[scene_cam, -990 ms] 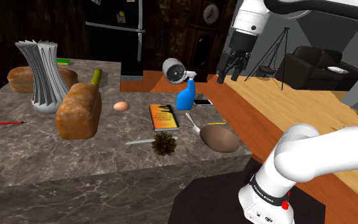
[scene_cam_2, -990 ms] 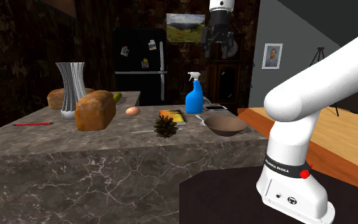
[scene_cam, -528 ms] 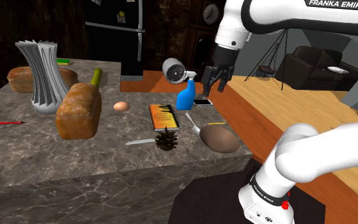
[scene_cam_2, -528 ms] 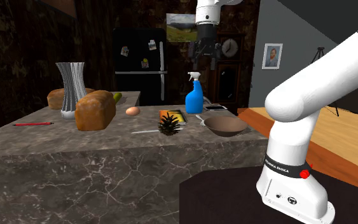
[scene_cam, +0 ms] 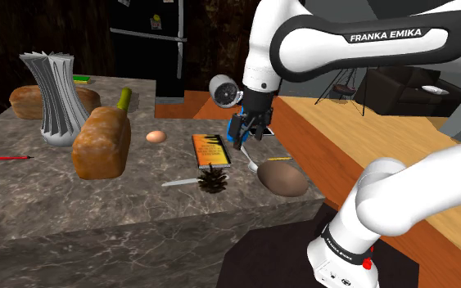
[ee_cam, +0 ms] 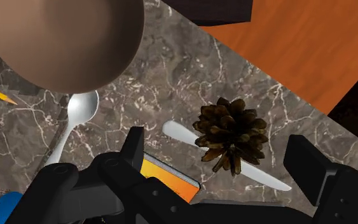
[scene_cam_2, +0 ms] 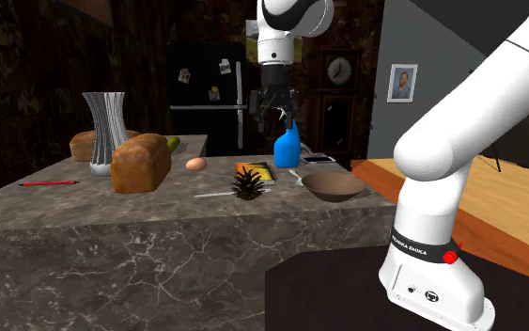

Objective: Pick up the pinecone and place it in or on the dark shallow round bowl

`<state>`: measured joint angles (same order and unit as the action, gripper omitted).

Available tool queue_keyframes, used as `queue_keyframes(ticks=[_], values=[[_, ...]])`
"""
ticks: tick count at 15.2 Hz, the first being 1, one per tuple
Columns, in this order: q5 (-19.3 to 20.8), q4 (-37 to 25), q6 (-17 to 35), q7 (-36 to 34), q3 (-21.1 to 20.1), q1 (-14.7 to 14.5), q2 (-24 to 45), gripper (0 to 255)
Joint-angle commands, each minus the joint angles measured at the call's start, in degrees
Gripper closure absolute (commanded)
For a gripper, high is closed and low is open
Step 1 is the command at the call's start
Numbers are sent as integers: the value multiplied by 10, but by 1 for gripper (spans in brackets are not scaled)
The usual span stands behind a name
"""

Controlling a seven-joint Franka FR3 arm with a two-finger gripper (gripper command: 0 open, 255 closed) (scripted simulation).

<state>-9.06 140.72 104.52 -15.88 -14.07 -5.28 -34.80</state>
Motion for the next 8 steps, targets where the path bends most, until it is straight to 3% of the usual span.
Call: queue_keyframes(ticks=[1, 8], values=[[-5, -1, 33, -16, -23, -5, 38, 0], [-3, -8, 120, -64, -82, -17, 146, 0]])
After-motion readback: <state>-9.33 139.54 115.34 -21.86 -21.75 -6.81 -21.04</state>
